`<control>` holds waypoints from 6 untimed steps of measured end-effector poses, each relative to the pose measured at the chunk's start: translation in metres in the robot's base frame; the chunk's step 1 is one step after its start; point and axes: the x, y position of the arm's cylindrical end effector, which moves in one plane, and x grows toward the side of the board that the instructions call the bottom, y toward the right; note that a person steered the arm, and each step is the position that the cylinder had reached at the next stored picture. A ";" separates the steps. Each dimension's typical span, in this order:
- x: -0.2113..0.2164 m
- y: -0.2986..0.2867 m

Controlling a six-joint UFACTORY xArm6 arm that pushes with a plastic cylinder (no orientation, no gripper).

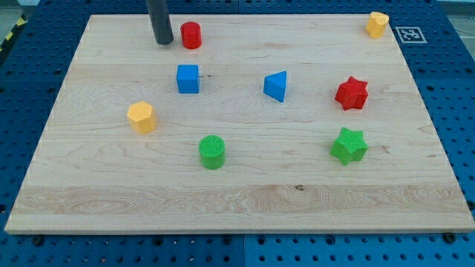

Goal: Slightly push the red circle to the right side of the board

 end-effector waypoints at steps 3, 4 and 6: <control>-0.001 0.002; -0.011 0.006; -0.006 0.029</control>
